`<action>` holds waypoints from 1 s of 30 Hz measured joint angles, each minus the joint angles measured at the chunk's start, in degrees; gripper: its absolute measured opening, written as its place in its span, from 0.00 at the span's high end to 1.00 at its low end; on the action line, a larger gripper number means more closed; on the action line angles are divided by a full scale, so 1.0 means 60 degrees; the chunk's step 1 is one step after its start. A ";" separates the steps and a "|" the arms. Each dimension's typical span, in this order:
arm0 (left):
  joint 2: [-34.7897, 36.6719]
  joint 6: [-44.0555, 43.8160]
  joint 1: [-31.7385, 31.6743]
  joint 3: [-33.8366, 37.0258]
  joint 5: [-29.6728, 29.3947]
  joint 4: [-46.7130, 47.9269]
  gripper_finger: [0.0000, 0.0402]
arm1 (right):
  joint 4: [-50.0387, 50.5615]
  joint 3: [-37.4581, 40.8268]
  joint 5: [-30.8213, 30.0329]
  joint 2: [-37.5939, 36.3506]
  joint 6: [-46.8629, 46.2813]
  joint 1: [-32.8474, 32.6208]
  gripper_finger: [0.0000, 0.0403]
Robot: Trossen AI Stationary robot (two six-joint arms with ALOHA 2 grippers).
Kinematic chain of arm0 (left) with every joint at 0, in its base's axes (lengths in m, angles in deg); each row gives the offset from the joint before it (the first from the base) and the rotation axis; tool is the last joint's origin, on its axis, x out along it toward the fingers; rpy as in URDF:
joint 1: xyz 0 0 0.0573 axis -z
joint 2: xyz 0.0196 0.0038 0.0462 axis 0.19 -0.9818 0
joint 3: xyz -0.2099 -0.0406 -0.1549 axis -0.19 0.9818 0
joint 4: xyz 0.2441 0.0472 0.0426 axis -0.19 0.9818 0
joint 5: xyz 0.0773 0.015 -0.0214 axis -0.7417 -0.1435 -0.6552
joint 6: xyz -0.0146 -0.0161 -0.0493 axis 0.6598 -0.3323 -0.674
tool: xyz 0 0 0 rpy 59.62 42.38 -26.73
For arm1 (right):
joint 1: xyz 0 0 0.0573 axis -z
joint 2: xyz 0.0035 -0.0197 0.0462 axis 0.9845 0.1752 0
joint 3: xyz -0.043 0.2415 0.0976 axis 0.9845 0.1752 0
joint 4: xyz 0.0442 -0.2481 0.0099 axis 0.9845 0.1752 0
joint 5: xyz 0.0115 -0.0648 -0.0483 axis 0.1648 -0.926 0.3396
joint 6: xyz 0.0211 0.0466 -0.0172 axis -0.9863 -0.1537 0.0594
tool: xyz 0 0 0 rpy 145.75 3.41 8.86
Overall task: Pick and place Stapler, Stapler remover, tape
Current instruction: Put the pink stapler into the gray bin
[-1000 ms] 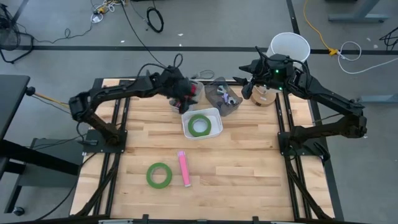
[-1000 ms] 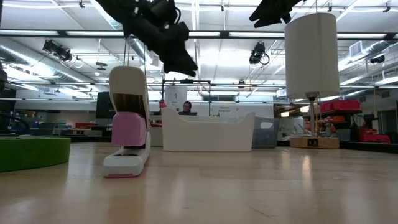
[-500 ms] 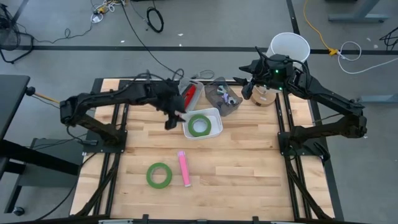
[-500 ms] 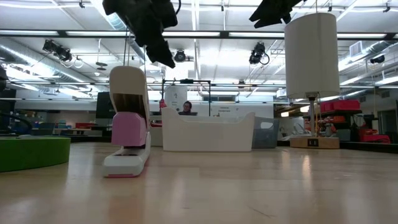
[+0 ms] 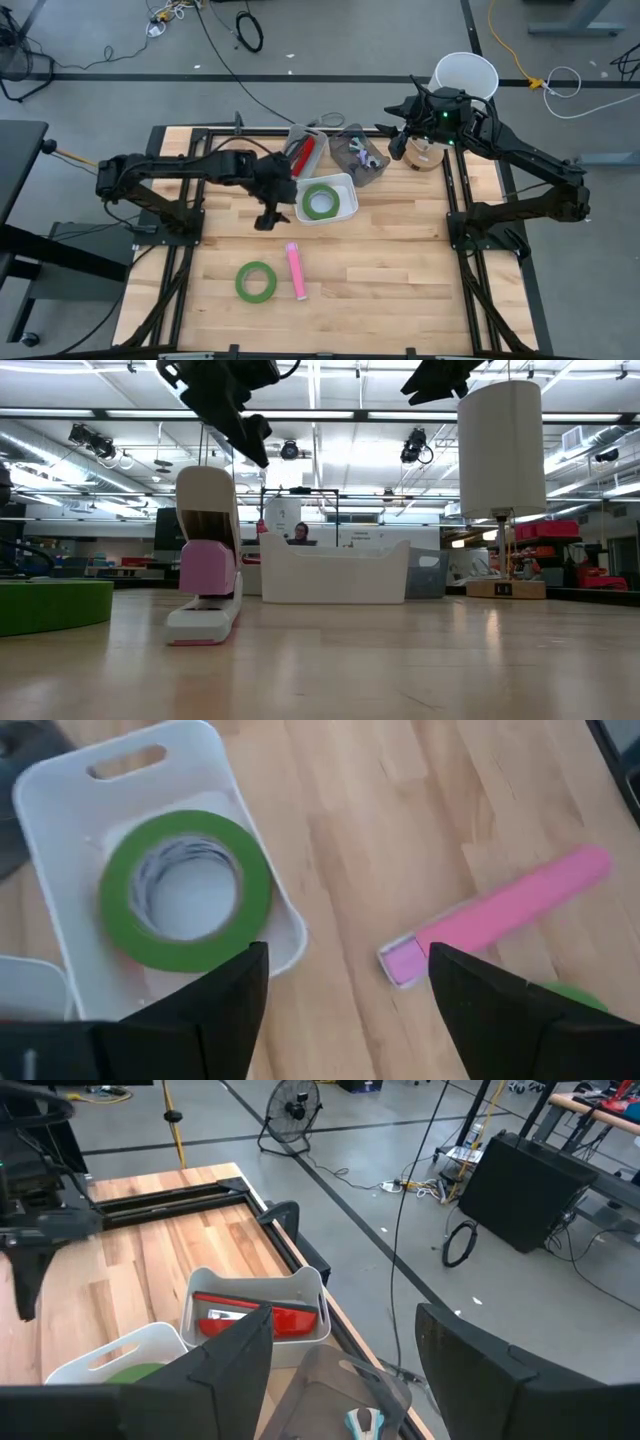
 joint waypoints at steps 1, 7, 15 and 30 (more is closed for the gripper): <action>0.0000 0.0073 0.0064 0.0000 0.0000 0.0073 0.30 | 0.0000 0.0000 0.0000 0.0000 -0.0003 0.0000 0.39; 0.0000 0.0180 0.0377 0.0000 0.0076 0.0402 0.30 | 0.0000 0.0003 -0.0004 0.0000 -0.0004 0.0000 0.39; -0.0177 0.0596 0.0715 -0.0924 -0.0258 0.1439 0.30 | 0.0009 0.0001 -0.0007 0.0000 -0.0042 0.0000 0.39; -0.1487 0.3080 0.1049 -0.2382 -0.0788 0.2808 0.30 | 0.1054 0.0000 -0.0073 0.0000 0.0073 0.0000 0.39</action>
